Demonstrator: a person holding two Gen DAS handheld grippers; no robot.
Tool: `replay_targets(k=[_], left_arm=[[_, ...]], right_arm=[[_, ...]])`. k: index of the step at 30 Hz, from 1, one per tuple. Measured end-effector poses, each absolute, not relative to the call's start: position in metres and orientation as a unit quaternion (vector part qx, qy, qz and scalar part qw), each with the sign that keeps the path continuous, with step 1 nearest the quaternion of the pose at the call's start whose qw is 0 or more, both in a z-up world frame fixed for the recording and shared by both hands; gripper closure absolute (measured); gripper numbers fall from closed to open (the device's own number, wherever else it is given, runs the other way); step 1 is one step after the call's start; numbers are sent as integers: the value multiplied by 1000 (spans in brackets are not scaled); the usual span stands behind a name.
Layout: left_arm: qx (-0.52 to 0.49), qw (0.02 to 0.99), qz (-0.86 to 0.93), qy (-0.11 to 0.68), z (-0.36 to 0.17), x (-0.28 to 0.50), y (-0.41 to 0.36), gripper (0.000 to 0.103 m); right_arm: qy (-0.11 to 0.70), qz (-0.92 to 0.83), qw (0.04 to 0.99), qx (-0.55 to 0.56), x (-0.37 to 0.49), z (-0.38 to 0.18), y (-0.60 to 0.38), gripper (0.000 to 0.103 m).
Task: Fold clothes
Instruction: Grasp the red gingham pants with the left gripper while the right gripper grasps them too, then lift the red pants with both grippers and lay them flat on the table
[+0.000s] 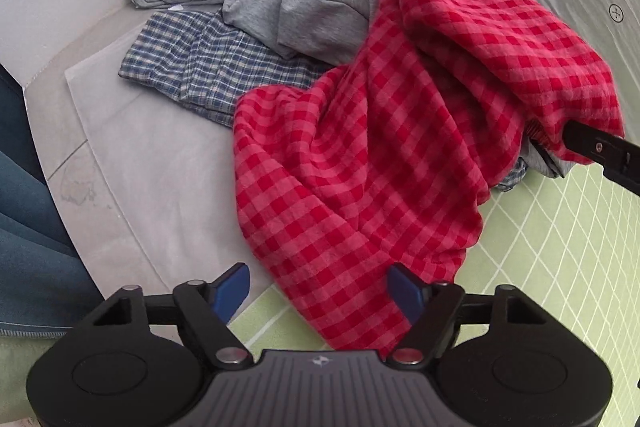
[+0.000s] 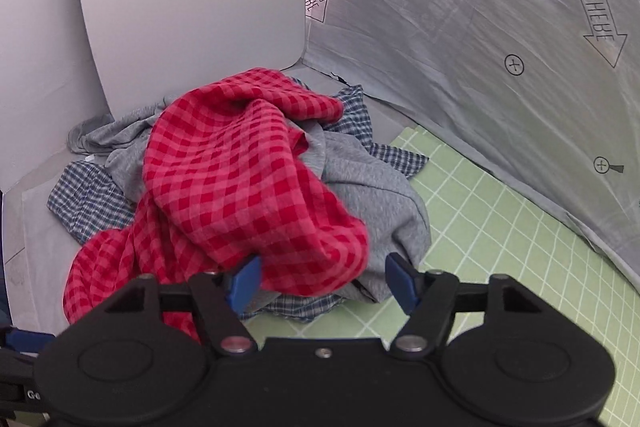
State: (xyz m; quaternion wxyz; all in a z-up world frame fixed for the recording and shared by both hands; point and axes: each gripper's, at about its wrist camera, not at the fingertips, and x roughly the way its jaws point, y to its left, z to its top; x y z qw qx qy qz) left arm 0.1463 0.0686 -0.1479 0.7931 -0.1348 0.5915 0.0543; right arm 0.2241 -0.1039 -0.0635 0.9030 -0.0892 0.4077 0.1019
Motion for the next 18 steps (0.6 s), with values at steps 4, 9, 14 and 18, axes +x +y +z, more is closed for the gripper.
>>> replay_targets(k=[4,9,14,18], left_arm=[[-129,794,59,591,-151,148,65,74],[-120,800,56,585,-149,145,59,100],[-104,818,54,562,-134,135,48,102],[-87,831,47,547,-120,123,36,102]], right_arm=[[404,113,905,-67,229,-67,-109,74],[381,113,917,-39,219,-64,-128,102],[356,81,931,1,196,-52,-162,103],[340,44,939,23,163,-42,-197,103]])
